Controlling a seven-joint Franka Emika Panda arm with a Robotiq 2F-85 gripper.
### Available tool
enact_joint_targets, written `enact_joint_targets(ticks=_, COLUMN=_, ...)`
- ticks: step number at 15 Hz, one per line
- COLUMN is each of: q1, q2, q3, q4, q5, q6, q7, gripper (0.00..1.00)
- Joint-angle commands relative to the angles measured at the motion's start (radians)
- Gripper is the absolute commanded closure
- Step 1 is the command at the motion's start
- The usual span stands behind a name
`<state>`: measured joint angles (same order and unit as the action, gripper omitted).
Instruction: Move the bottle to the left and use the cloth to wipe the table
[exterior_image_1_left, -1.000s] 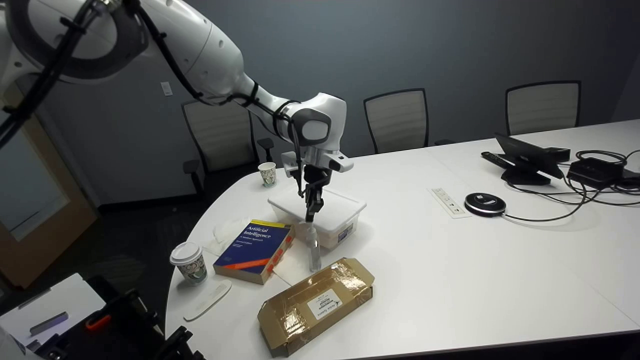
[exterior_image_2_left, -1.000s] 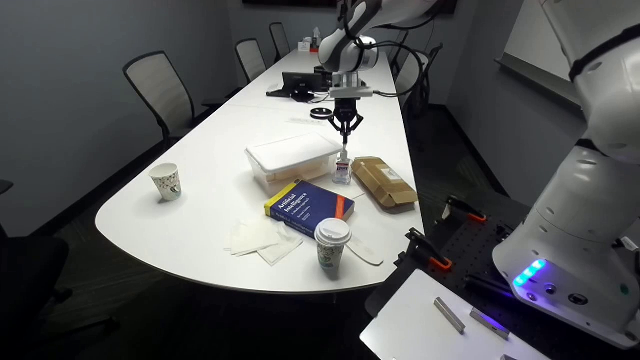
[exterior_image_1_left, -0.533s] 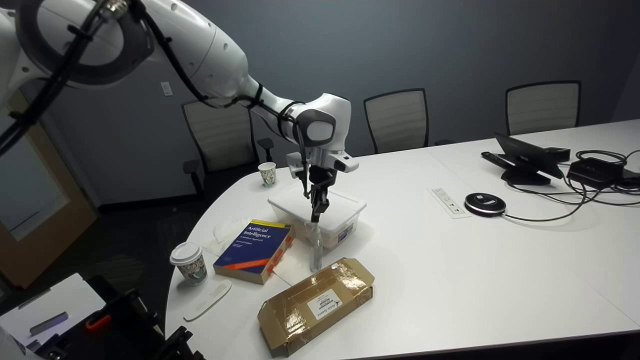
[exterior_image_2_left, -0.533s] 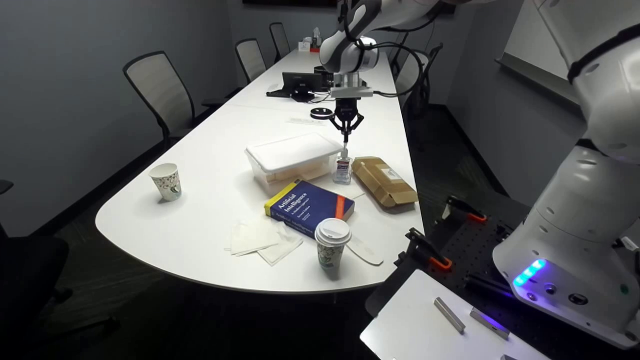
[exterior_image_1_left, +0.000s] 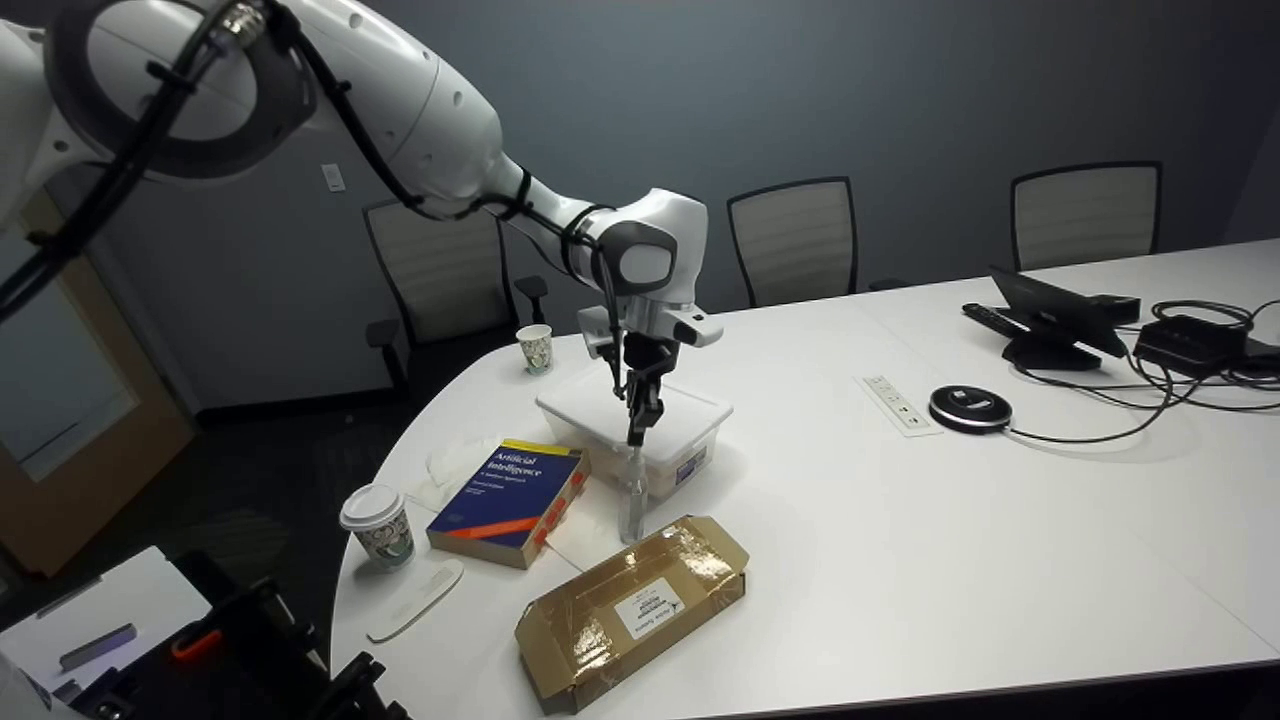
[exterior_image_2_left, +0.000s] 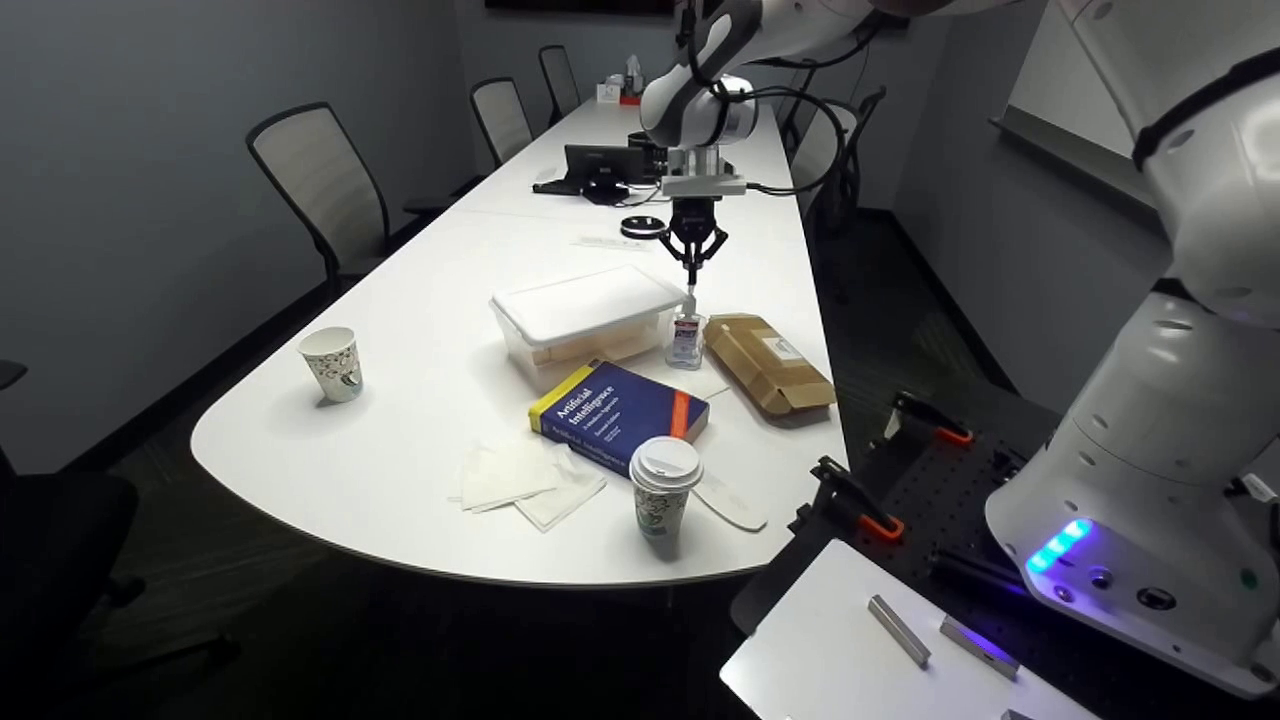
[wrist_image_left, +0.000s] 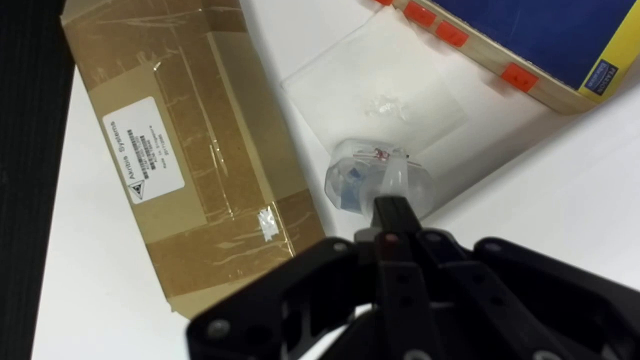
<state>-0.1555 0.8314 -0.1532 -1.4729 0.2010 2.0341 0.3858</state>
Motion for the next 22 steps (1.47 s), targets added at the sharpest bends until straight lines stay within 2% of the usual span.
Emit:
enact_joint_targets(ticks=1, q1=-0.002, q2=0.047, q3=0.006, q4=0.012, q5=0.001, q6=-0.012, q7=0.002, gripper=1.00)
enact_joint_targets(ticks=22, q1=0.045, q2=-0.041, q3=0.006, q4=-0.016, q5=-0.013, q6=-0.027, q7=0.012, gripper=1.00)
